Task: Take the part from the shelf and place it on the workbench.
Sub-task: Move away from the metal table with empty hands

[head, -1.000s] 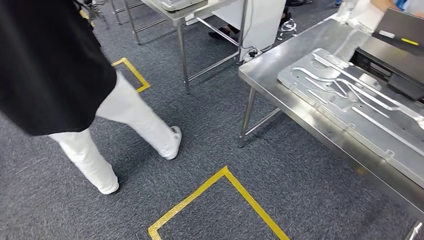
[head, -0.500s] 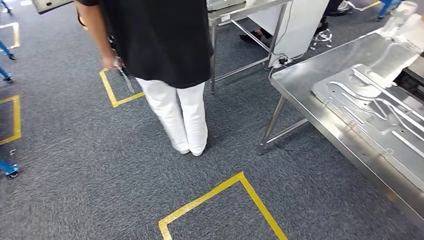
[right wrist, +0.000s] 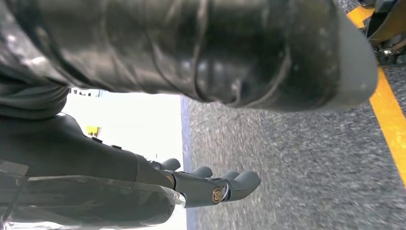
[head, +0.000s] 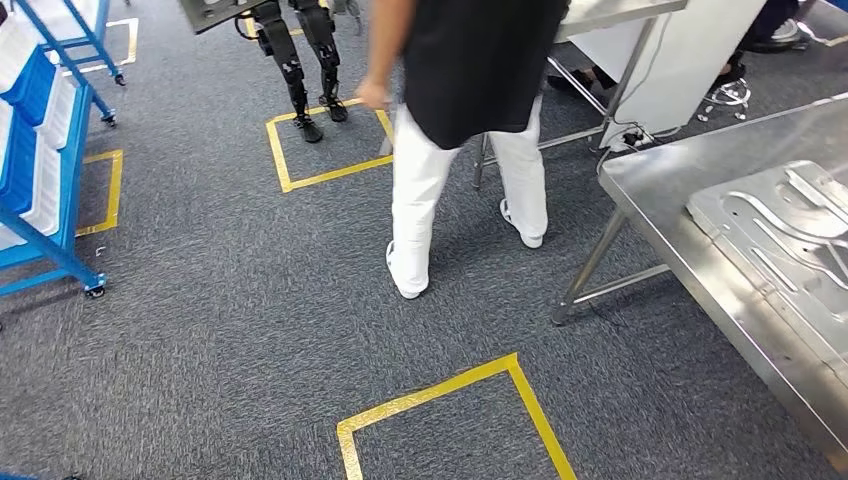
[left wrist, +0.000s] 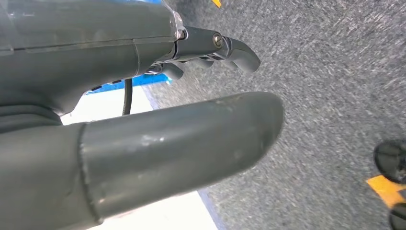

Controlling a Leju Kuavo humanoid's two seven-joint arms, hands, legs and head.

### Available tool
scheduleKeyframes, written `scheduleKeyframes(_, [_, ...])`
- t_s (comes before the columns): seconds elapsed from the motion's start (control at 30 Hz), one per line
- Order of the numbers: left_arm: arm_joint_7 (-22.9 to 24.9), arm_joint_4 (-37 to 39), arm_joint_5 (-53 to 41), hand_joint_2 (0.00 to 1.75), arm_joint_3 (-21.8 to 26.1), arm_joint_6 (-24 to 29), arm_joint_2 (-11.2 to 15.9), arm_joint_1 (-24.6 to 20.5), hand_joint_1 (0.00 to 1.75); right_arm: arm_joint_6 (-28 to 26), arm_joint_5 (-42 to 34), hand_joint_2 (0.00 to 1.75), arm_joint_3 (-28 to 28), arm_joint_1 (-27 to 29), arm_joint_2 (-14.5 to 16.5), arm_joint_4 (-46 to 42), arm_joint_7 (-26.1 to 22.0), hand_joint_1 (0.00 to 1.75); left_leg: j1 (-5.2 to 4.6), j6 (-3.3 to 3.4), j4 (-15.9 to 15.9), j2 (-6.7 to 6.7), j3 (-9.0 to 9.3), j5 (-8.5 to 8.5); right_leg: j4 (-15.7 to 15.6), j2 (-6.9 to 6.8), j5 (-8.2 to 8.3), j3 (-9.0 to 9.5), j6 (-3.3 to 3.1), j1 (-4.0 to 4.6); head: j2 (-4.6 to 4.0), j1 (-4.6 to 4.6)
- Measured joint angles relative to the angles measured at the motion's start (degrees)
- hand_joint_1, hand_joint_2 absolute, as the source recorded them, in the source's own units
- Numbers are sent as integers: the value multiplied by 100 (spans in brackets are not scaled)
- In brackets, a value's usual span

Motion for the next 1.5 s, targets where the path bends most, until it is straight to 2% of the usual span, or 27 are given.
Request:
scheduleKeyframes(0.03, [-2, 0, 0, 0, 6, 0, 2, 1, 0, -2, 0, 0, -1, -7, -1, 0, 0, 0, -24, 27, -83, 31, 28, -3, 0, -46, -8, 11, 24, 11, 0, 2])
scheduleKeyframes(0.1, [-4, 0, 1, 0, 14, 0, 3, 19, 0, -3, 0, 0, -2, -30, -1, 1, 1, 0, -22, 82, -105, -96, 17, 26, 0, -89, -28, 35, 79, 9, 0, 2])
scheduleKeyframes(0.17, [-3, 0, 0, 0, 19, 0, 2, 28, 0, -4, 0, 0, -3, -37, -2, 2, 2, 0, 7, 159, -154, -204, 34, 66, 178, 145, -185, -19, 132, -12, 0, 2])
scheduleKeyframes(0.23, [-3, 0, -1, 0, 21, 0, 1, 9, 0, -5, 0, 0, -5, -17, -3, 3, 3, 0, 16, 214, -176, -319, 36, 93, 787, 462, -544, -297, 153, -32, 0, 4])
scheduleKeyframes(0.3, [-4, 0, 1, 0, 22, 0, 1, -5, 0, -4, 0, 0, -7, 2, -3, 8, 2, 0, 7, 229, -169, -460, 23, 99, 1482, 550, -806, -651, 157, -38, 0, 4])
scheduleKeyframes(0.33, [-4, 0, 1, 0, 23, 0, 1, -4, 0, -4, 0, 0, -7, 8, -3, 10, 2, 0, 5, 229, -164, -539, 24, 99, 1612, 559, -779, -736, 157, -40, 0, 4])
scheduleKeyframes(0.37, [-4, 0, 1, 0, 24, 0, 1, -2, 0, -4, 0, 0, -7, 11, -3, 13, 3, 0, 4, 225, -156, -622, 30, 96, 1506, 572, -626, -711, 152, -44, 0, 4])
scheduleKeyframes(0.4, [-4, 0, 0, 0, 24, 0, 1, -2, 0, -4, 0, 0, -7, 12, -3, 15, 4, 0, 4, 217, -146, -706, 39, 91, 1201, 612, -390, -592, 142, -51, 0, 4])
scheduleKeyframes(0.47, [-3, 0, 0, 0, 24, 0, 0, -8, 0, -4, 0, 0, -8, 23, -10, 17, 7, 0, 4, 182, -105, -860, 26, 70, 459, 891, -11, -295, 115, -77, 0, 4])
scheduleKeyframes(0.53, [-4, 0, 0, 0, 24, 0, 1, -17, 0, -5, 0, 0, -10, 22, -20, 21, 3, 0, 13, 114, -70, -984, -32, 66, 146, 1103, 70, -187, 99, -77, 0, 4])
scheduleKeyframes(0.6, [-4, 0, 1, 0, 24, -1, 0, -5, 0, -5, 0, 0, -11, 2, -24, 22, -2, 0, 37, 27, -76, -1121, -80, 86, 112, 1015, 77, -181, 65, -63, 0, 3])
scheduleKeyframes(0.63, [-4, 1, 1, 0, 25, -3, 0, 8, 0, -4, 0, 0, -11, -2, -25, 22, 1, 0, 43, -2, -51, -1100, -99, 67, 75, 941, 90, -157, 30, -67, 0, 3])
scheduleKeyframes(0.7, [-5, 1, -1, 0, 26, -10, 1, 14, 0, 3, 5, 0, -11, 4, -26, 22, 6, 0, 36, -46, 275, -832, -252, -141, -5, 769, 117, -111, -51, -81, 0, -7])
scheduleKeyframes(0.77, [-8, 0, -24, 0, 25, -12, 2, -13, 0, 18, 28, 0, -11, 17, -27, 22, 9, 0, 31, -79, 990, -502, -602, -514, -23, 587, 113, -95, -99, -50, 0, -14])
scheduleKeyframes(0.83, [-9, 0, -60, 0, 24, -9, 3, -30, 0, 27, 71, 0, -11, 19, -27, 22, 9, 0, 40, -102, 1515, -411, -858, -677, -20, 411, 96, -94, -110, -25, 0, -14])
scheduleKeyframes(0.9, [-4, 0, -91, 0, 24, -5, 4, -30, 0, 27, 108, 0, -11, 12, -27, 22, 9, 0, 44, -96, 1213, -363, -681, -424, -18, 260, 71, -72, -102, -15, 0, -14])
scheduleKeyframes(0.97, [3, 0, -113, 0, 24, -1, 6, -42, 0, 27, 134, 0, -11, 3, -27, 22, 9, 0, 18, -52, 384, -183, -220, -71, -12, 129, 35, -29, -70, 1, 0, -15])
scheduleKeyframes(1.03, [6, 0, -120, 0, 24, 2, 8, -58, 0, 27, 168, 0, -10, -6, -27, 22, 9, 0, -27, 8, -74, -52, 20, 47, -5, 32, 5, 5, -22, 18, 0, -13])
scheduleKeyframes(1.1, [7, 1, -122, 0, 24, 2, 14, -54, 0, 27, 196, 0, -5, -31, -27, 23, 9, 0, -49, 62, -126, -117, 15, 49, -19, -46, -3, 35, 26, 22, 0, -11])
scheduleKeyframes(1.13, [8, 2, -122, 0, 24, 2, 16, -48, 0, 28, 205, 0, -2, -46, -28, 23, 10, 0, -38, 93, -157, -166, 30, 69, -8, -25, -27, 54, 56, 14, 0, -10])
scheduleKeyframes(1.2, [15, 2, -115, 0, 24, 2, 19, -55, 0, 33, 213, 0, 1, -49, -28, 24, 11, 0, -8, 166, -225, -265, 68, 113, 239, 200, -222, -28, 106, -5, 0, -9])
scheduleKeyframes(1.27, [28, 2, -96, 0, 24, 2, 19, -76, 0, 51, 214, 0, 2, -31, -29, 24, 11, 0, 0, 210, -241, -367, 74, 132, 929, 475, -599, -359, 123, -23, 0, -8])
scheduleKeyframes(1.33, [39, 2, -60, 0, 24, 4, 18, -84, 0, 77, 214, 0, 2, -14, -30, 25, 11, 0, -8, 224, -230, -499, 71, 131, 1563, 552, -790, -698, 132, -29, 0, -7])
scheduleKeyframes(1.37, [44, 2, -40, 0, 25, 5, 16, -82, 0, 86, 214, 0, 2, -7, -30, 26, 11, 0, -8, 221, -219, -576, 76, 126, 1601, 564, -705, -744, 135, -32, 0, -7])
scheduleKeyframes(1.4, [50, 2, -20, 0, 26, 7, 12, -80, 0, 92, 214, 0, 2, -2, -32, 26, 11, 0, -8, 215, -203, -658, 84, 117, 1409, 583, -509, -683, 132, -39, 0, -7])
scheduleKeyframes(1.43, [55, 2, -5, 0, 27, 9, 7, -80, 0, 96, 214, 0, 2, 2, -34, 26, 11, 0, -6, 202, -182, -737, 89, 102, 1043, 650, -252, -539, 127, -51, 0, -7])
scheduleKeyframes(1.5, [68, 2, 25, 0, 33, 16, -5, -88, 0, 96, 211, 0, 2, 14, -44, 26, 7, 0, -10, 156, -120, -876, 61, 68, 374, 931, 51, -273, 113, -78, 0, -8])
